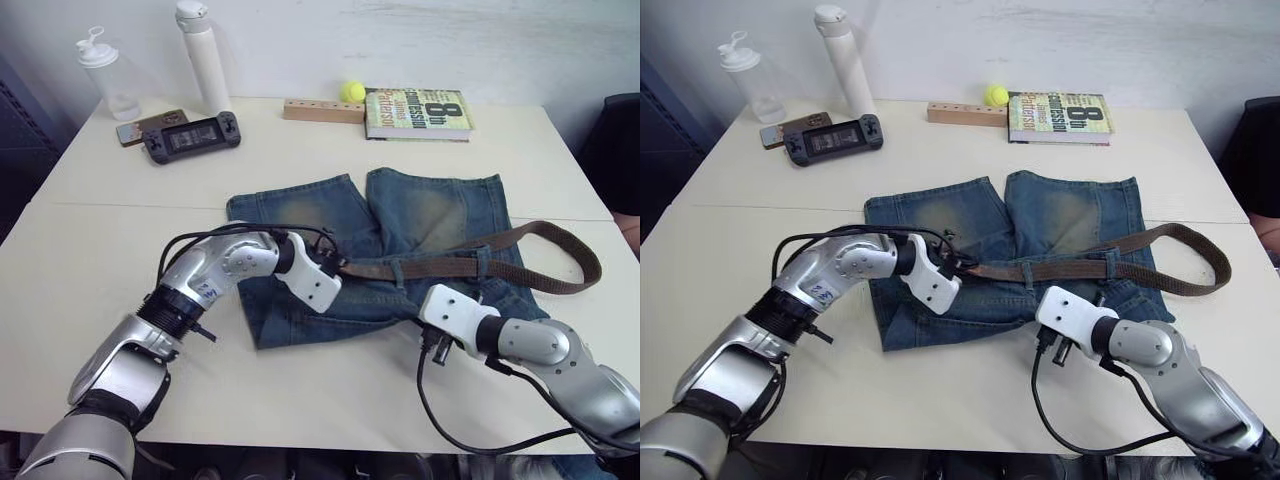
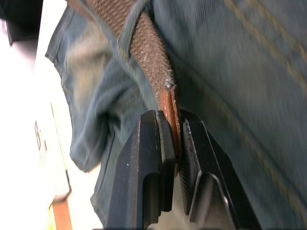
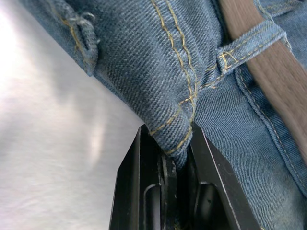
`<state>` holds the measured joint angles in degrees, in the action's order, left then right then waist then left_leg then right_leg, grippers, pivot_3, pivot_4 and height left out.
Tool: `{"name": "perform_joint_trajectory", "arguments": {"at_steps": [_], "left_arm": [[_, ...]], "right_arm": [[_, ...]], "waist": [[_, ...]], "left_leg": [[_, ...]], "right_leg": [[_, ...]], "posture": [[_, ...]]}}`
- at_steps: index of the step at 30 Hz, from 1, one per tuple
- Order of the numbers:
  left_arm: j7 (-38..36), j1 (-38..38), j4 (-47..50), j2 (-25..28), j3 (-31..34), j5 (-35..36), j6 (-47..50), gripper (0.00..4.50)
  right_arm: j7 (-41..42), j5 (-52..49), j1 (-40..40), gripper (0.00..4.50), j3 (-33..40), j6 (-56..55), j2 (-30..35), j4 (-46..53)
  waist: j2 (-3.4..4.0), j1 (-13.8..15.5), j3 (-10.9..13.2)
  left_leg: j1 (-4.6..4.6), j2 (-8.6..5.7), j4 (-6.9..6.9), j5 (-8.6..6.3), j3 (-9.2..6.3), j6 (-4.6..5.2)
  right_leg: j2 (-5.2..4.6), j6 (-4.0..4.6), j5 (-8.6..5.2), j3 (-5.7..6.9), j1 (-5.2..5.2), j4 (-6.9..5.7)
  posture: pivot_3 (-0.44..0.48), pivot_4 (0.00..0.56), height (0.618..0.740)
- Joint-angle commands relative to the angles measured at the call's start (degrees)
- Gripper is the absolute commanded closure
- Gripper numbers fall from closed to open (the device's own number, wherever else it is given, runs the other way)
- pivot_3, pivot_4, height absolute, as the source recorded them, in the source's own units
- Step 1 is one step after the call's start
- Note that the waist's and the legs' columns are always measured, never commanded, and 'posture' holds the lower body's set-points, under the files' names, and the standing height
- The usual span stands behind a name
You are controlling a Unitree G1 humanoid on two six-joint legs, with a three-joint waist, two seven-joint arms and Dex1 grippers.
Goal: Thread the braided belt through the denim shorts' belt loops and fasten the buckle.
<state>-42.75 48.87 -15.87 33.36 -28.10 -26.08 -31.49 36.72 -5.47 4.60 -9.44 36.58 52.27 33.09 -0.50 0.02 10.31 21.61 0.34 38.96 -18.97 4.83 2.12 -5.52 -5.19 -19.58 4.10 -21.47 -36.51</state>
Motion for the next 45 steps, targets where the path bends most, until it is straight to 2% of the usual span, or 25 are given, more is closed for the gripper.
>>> {"name": "perform_joint_trajectory", "arguments": {"at_steps": [1,8,15,19,22,23,24,26,29,31,36,40,45], "left_arm": [[-1.1,-0.5,3.3,3.1,3.8,1.8,0.6,4.41],[-7.6,-6.6,10.1,6.4,4.3,6.4,3.0,4.41],[-8.5,-10.2,15.7,1.1,5.6,8.2,15.0,4.41],[-8.7,-11.5,18.2,-0.8,7.6,10.4,21.8,2.80],[-10.2,-12.1,19.7,1.1,9.3,11.7,24.2,1.48],[-11.2,-12.4,20.3,2.2,10.2,12.5,25.1,1.28],[-12.4,-12.9,21.2,2.9,11.2,14.1,27.1,0.69],[-14.7,-13.9,23.8,3.1,14.1,19.8,34.1,0.02],[-18.1,-14.8,28.9,2.8,18.5,30.2,45.9,0.02],[-18.6,-15.1,30.4,2.9,20.4,33.9,49.4,0.02],[-15.8,-16.6,28.0,2.8,19.9,32.6,48.5,0.02],[-13.8,-16.4,28.6,0.7,20.4,34.6,52.7,0.02],[-11.8,-16.9,27.5,-0.2,20.5,35.0,55.7,0.00]], "right_arm": [[-0.8,2.4,-0.6,4.50,5.1,0.1,1.9,-4.3],[0.8,3.0,1.1,4.50,6.4,-3.4,2.4,-9.4],[2.6,2.7,4.2,4.50,4.6,-5.7,0.5,-11.7],[3.1,3.1,4.7,4.50,3.9,-5.6,-0.2,-11.3],[3.4,3.2,4.5,4.50,3.9,-5.6,-0.2,-11.1],[3.5,3.4,4.4,4.50,4.0,-5.8,0.0,-11.1],[3.6,3.8,4.0,4.50,4.3,-6.3,0.4,-11.3],[4.8,4.8,3.0,4.50,5.2,-8.9,2.6,-12.5],[7.7,6.4,0.9,4.50,7.2,-16.6,7.5,-16.8],[9.1,8.1,0.6,4.50,7.4,-23.4,10.7,-21.2],[9.3,11.9,6.0,4.50,4.8,-37.8,11.3,-32.9],[8.7,13.3,10.0,4.50,5.2,-42.7,10.4,-38.6],[13.5,7.3,8.4,2.37,12.7,-38.5,13.9,-33.8]], "waist": [[0.00,0.0,0.0],[0.00,0.0,0.0],[0.00,0.1,0.0],[0.01,-0.1,0.0],[0.01,-0.2,0.0],[0.01,-0.2,0.0],[0.02,-0.2,0.0],[0.02,-0.2,0.0],[0.01,0.3,0.0],[0.01,0.8,0.0],[0.01,0.9,0.0],[0.01,0.3,0.0],[0.03,0.1,0.0]], "left_leg": [[0.01,0.00,0.01,0.00,0.00,0.00],[0.01,-0.01,0.03,-0.03,0.00,0.05],[0.03,-0.02,0.11,-0.04,0.00,0.07],[0.03,0.01,0.10,-0.04,0.00,0.06],[0.02,0.02,0.11,-0.03,0.00,0.04],[0.02,0.02,0.10,-0.02,0.00,0.04],[0.02,0.02,0.10,-0.02,0.00,0.04],[0.02,0.03,0.10,-0.02,0.00,0.04],[0.05,0.00,0.11,-0.04,-0.04,0.06],[0.06,-0.05,0.12,-0.06,-0.08,0.11],[0.05,-0.09,0.13,-0.07,-0.06,0.13],[0.05,-0.09,0.14,-0.06,-0.05,0.09],[0.06,-0.08,0.13,-0.05,-0.06,0.09]], "right_leg": [[0.00,0.00,0.00,0.00,0.00,0.01],[-0.02,0.00,0.00,0.05,0.02,-0.02],[-0.03,-0.08,0.04,0.04,0.07,-0.01],[0.01,-0.08,0.04,0.04,0.03,-0.03],[0.01,-0.07,0.04,0.03,0.02,-0.05],[0.01,-0.07,0.04,0.02,0.01,-0.06],[0.01,-0.07,0.04,0.02,0.01,-0.06],[0.01,-0.07,0.04,0.02,0.01,-0.05],[-0.04,-0.07,0.04,0.04,0.03,-0.02],[-0.09,-0.08,0.04,0.07,0.06,0.00],[-0.10,-0.09,0.05,0.11,0.10,0.06],[-0.08,-0.09,0.05,0.12,0.09,0.03],[-0.08,-0.09,0.05,0.12,0.08,0.01]], "posture": [[0.000,0.150,0.738],[0.000,0.150,0.738],[0.000,0.150,0.738],[0.000,0.150,0.738],[0.000,0.150,0.738],[0.000,0.150,0.738],[0.000,0.150,0.738],[0.000,0.150,0.738],[0.000,0.150,0.738],[0.000,0.150,0.738],[0.000,0.150,0.738],[0.000,0.150,0.738],[0.000,0.150,0.738]]}}
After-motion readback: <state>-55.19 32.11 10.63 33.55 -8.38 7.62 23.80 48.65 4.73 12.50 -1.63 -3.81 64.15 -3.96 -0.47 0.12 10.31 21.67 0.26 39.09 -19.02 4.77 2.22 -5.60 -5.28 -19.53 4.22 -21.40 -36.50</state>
